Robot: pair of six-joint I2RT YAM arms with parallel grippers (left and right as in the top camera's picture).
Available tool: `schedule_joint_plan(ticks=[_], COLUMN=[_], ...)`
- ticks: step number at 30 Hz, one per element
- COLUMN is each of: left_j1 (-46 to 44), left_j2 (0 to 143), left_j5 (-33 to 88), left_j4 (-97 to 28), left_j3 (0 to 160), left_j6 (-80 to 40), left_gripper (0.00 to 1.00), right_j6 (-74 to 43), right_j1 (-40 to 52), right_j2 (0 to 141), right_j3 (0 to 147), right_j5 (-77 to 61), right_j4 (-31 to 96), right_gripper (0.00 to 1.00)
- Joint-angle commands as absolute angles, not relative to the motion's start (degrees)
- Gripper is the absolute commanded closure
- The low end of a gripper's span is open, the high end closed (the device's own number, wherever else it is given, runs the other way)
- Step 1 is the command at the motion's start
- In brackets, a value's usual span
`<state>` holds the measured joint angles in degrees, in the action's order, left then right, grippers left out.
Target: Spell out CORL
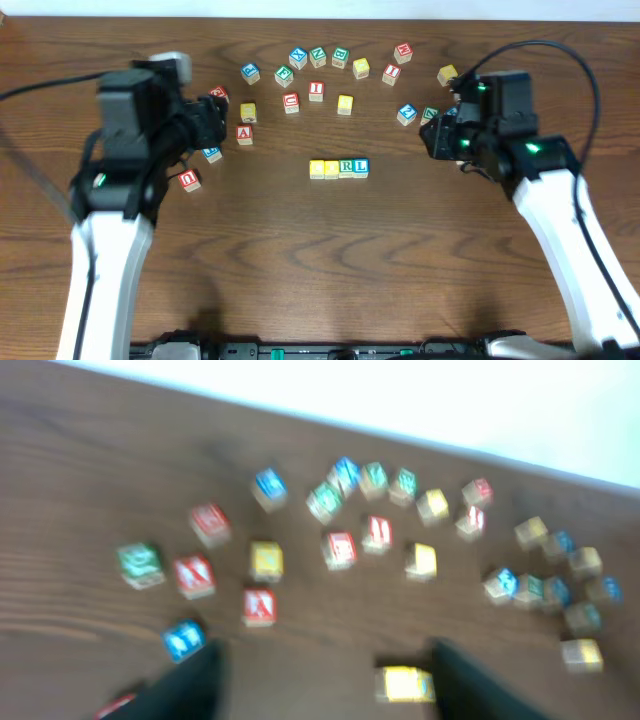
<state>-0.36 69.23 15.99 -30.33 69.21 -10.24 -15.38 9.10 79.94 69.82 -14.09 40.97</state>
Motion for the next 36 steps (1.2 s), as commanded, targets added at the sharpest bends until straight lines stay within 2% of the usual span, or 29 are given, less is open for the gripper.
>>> schedule_joint_plan(ticks=[1, 3, 5, 17, 29, 36], left_j1=[0.36, 0.36, 0.36, 0.36, 0.36, 0.36], left_j2=[63.86, 61.67, 60.16, 59.53, 60.66, 60.66], left_j5=[11.66, 11.68, 11.68, 11.68, 11.68, 11.7], left_j4=[-31.07, -31.24, -31.24, -31.27, -31.29, -31.31], left_j3=[70.67, 70.67, 70.67, 70.67, 70.63, 70.63], left_j6=[-9.67, -9.69, -9.69, -9.69, -9.69, -9.69], left_gripper=[0.1, 0.07, 0.06, 0.06, 0.05, 0.05], right_j6=[-11.27, -11.27, -11.25, -11.27, -10.83, -10.85], right_j1=[8.21, 8.23, 8.23, 8.23, 8.23, 8.34], right_j2=[74.02, 70.74, 67.29, 53.25, 52.77, 52.77], right_j3=[69.65, 69.65, 69.65, 69.65, 69.63, 69.63], right_j5=[-12.58, -10.87, -9.34, -7.42, -7.18, -8.95], right_j4=[42.39, 43.7, 44.88, 50.57, 58.89, 55.16], right_gripper=[0.28, 0.17, 0.01, 0.01, 0.01, 0.01])
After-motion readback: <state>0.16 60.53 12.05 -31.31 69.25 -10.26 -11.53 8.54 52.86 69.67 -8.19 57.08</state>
